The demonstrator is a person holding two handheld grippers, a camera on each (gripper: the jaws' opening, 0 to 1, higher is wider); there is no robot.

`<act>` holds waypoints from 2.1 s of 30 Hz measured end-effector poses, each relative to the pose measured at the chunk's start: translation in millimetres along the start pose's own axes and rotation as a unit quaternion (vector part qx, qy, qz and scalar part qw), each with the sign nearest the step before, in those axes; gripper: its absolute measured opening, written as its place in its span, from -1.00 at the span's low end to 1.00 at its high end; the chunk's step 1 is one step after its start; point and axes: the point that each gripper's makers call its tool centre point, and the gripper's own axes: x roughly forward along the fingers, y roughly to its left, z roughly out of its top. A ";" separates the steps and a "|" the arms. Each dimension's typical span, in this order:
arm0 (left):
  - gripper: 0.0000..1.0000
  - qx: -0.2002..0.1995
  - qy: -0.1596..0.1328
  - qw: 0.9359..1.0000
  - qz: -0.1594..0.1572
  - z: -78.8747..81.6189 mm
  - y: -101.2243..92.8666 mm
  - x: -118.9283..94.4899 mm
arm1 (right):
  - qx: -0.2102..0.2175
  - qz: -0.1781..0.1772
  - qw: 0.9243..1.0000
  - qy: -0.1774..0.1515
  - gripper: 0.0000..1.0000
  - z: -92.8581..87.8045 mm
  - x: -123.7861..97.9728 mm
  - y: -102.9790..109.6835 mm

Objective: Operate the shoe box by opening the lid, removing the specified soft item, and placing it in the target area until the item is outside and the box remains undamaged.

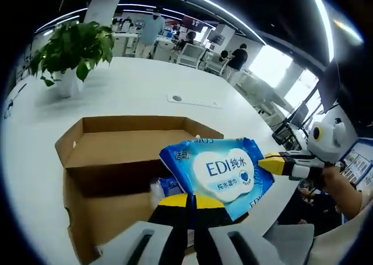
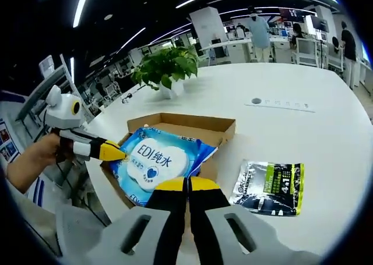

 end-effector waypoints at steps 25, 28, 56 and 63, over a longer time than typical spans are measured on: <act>-1.00 0.025 0.000 0.999 -0.024 13.3 -55.9 45.7 | 0.010 -0.052 0.999 -0.009 -1.00 3.9 -41.8 -64.4; -1.00 0.028 0.000 0.999 -0.025 13.4 -62.8 51.8 | 0.010 -0.057 0.998 -0.009 -1.00 4.0 -45.3 -71.5; -1.00 0.050 0.009 0.998 -0.037 18.4 -114.0 108.9 | 0.014 -0.106 0.994 -0.006 -1.00 3.1 -63.4 -145.2; -1.00 0.060 0.017 0.997 -0.034 20.3 -118.6 126.2 | 0.017 -0.113 0.993 -0.001 -1.00 -1.4 -60.1 -163.4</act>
